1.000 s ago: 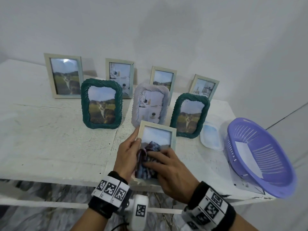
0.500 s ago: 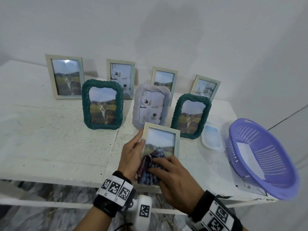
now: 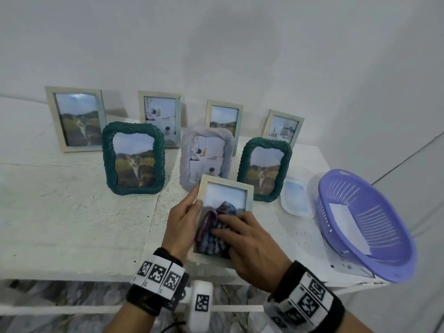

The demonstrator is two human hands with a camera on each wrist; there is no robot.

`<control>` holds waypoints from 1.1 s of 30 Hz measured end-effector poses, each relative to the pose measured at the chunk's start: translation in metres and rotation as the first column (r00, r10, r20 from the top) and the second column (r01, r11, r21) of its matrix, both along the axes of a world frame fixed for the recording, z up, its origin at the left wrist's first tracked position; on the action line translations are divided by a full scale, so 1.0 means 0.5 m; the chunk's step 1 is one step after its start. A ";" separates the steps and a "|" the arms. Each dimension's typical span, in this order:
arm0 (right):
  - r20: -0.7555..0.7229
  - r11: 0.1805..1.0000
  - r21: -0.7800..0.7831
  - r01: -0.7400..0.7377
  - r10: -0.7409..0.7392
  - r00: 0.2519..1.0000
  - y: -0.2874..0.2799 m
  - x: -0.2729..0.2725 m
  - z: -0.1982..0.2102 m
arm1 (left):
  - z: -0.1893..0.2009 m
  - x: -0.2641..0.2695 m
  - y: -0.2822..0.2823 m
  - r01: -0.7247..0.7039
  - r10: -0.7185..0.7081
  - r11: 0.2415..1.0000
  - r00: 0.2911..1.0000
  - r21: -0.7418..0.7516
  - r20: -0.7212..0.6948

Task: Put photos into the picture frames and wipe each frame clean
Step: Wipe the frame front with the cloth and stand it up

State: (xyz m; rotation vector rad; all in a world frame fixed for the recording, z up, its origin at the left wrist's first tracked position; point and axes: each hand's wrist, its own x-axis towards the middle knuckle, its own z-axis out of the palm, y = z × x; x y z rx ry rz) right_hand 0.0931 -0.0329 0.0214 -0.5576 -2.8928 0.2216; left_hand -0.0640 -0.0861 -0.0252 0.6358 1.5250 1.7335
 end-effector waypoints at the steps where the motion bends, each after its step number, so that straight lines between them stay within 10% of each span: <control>1: -0.027 1.000 -0.004 0.009 -0.010 1.000 0.012 -0.001 0.004 | 0.002 0.002 0.002 0.000 0.000 1.000 1.000 0.003 -0.015; 6: -0.073 0.981 0.071 0.179 -0.174 0.982 0.043 -0.025 0.009 | 0.014 0.012 0.014 0.021 -0.019 0.999 0.999 0.035 -0.043; 16: -0.075 0.985 -0.172 0.018 -0.031 0.997 0.022 0.069 -0.026 | -0.017 -0.014 0.013 0.011 -0.021 0.997 0.990 -0.071 -0.143; 22: -0.275 0.804 -0.369 0.466 -0.573 0.772 0.130 0.128 -0.023 | -0.016 -0.044 0.008 -0.058 0.043 0.995 0.982 -0.078 -0.182; 27: -0.182 0.627 -0.240 0.741 -0.779 0.601 0.253 0.119 -0.076 | -0.018 -0.054 0.003 -0.085 0.072 0.994 0.980 -0.063 -0.184; 33: 0.113 0.607 0.058 0.793 -0.793 0.599 0.341 0.064 -0.099 | -0.024 -0.059 -0.006 -0.089 0.078 0.995 0.980 -0.052 -0.184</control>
